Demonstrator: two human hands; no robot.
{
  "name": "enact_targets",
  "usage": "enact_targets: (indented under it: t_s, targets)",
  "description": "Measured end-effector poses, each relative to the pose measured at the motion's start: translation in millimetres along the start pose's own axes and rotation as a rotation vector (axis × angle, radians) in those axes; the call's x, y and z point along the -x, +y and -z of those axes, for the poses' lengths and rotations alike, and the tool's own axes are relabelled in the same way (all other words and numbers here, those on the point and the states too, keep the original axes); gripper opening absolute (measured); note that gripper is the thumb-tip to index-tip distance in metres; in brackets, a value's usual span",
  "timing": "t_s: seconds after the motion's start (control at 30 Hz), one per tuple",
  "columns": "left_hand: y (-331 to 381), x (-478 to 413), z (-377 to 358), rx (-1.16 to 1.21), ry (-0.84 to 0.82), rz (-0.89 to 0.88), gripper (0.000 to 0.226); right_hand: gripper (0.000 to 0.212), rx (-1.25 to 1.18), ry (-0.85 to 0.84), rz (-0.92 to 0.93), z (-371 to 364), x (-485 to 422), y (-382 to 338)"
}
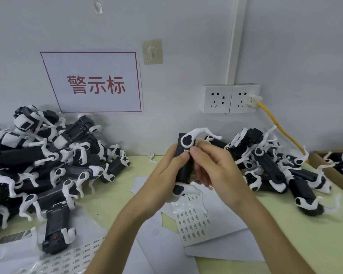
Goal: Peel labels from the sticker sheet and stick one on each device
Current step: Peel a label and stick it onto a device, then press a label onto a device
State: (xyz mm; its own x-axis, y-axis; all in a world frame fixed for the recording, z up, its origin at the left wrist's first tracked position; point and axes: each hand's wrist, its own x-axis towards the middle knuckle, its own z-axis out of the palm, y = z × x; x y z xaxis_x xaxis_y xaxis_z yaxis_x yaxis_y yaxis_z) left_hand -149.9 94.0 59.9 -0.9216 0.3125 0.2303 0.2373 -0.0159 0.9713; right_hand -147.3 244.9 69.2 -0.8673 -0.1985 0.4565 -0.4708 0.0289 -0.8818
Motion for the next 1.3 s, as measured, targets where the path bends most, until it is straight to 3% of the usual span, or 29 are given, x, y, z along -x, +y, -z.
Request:
enact_targets:
  t_s: [0.1, 0.2, 0.47, 0.6, 0.73, 0.8, 0.87, 0.93, 1.0, 1.17, 1.3]
  targets:
    - [0, -11, -3, -0.061, 0.036, 0.047, 0.016, 0.036, 0.013, 0.003, -0.017, 0, 0, 1]
    - [-3, -8, 2, -0.055, 0.023, 0.001, 0.014, 0.036, 0.004, 0.001, -0.019, -1, 0, 2]
    - [1, 0, -5, -0.043, 0.031, -0.010, 0.027, 0.033, 0.083, 0.007, -0.027, -1, 0, -2]
    - [-2, -1, 1, -0.017, 0.132, 0.060, 0.025, 0.013, 0.254, -0.063, 0.021, 7, 1, -10]
    - [-3, -3, 8, -0.045, 0.134, 0.097, 0.023, 0.010, 0.269, 0.133, 0.195, 17, 1, -19]
    - [-2, -2, 12, -0.075, 0.097, 0.094, 0.024, 0.016, 0.469, 0.234, 0.256, 24, -1, -20]
    - [1, 1, 18, -0.080, -0.009, 0.085, 0.028, 0.032, 0.580, 0.135, 0.184, 36, -1, -17]
    - [7, 6, 24, -0.077, -0.140, 0.107, 0.040, 0.046, 0.474, -0.113, -0.006, 47, 0, -17]
    - [10, 9, 28, -0.092, -0.200, 0.125, 0.052, 0.040, 0.362, -0.296, -0.119, 53, 1, -15]
    - [5, 6, 41, -0.185, -0.121, 0.102, 0.062, 0.039, 0.340, -0.347, -0.176, 55, 1, -7]
    - [-4, 3, 54, -0.151, -0.055, 0.174, 0.039, 0.042, 0.271, -0.406, -0.219, 47, 2, -2]
